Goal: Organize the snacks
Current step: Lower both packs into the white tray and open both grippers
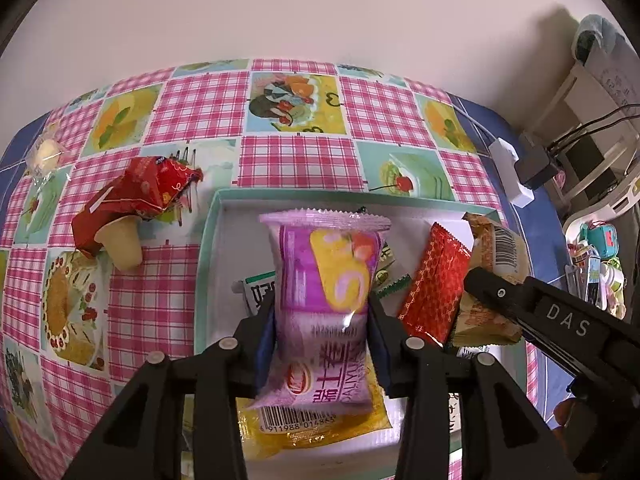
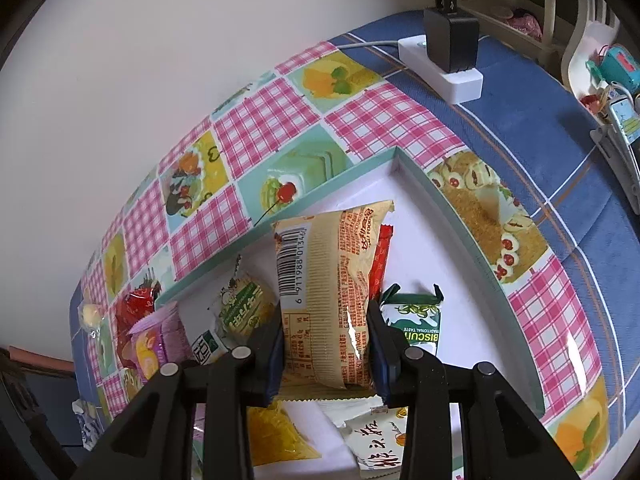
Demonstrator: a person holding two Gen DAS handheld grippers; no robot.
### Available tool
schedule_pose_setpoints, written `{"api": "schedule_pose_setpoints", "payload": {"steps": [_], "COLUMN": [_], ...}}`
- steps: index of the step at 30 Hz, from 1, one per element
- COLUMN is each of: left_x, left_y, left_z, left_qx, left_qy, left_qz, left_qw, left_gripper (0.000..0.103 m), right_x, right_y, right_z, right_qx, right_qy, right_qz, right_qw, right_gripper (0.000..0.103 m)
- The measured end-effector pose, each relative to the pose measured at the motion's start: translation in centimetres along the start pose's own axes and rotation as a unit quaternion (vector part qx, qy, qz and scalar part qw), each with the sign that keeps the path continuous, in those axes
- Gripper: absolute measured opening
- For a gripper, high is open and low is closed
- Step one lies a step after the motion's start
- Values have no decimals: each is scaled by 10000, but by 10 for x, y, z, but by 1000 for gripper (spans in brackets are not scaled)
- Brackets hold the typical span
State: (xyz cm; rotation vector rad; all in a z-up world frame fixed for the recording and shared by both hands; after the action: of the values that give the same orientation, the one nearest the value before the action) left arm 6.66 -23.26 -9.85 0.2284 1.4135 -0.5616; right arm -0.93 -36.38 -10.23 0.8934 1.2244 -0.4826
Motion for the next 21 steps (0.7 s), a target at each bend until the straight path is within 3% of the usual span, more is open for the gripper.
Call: {"api": "schedule_pose_setpoints", "payload": {"steps": [2,8,12,15,18,21], "left_x": [-2,-10,-17,-21,-22,-22], "left_y": [-1,7,25,43,59,76], "left_z": [0,2,5,6,5,3], "left_qx": [9,-124,-414,-679,-940,-1165], "left_qy": [-31,-111,-173,-201,-204,-188], "left_qz": [13,81,248,341,409,497], "left_qw": [10000,9998,9987,9969,9945,9918], "left_gripper": [59,61,69,72,82,82], "right_x": [1,4,8,10,10,9], "right_y": [0,1,5,8,13,18], "right_z": [0,-2,-3,-4,-4,-5], "right_qx": [5,-25,-126,-212,-313,-418], "right_qy": [17,74,140,163,132,103], "right_qz": [-2,-42,-141,-133,-174,-187], "right_qw": [10000,10000,9997,9996,9993,9989], "right_gripper": [38,40,41,53,62,68]}}
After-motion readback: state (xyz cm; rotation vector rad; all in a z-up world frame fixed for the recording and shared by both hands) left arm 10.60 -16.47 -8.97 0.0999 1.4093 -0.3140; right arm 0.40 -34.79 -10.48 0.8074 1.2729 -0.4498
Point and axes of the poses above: each gripper's, at about its wrist camera, not at the fingertips, and x roughly the way its jaws point, y to its left, z to its top, the point moved 10 cm from there along x, roughly the way its jaws point, and after that the axes turned 14 degrees about y, right-handed, at the moved point
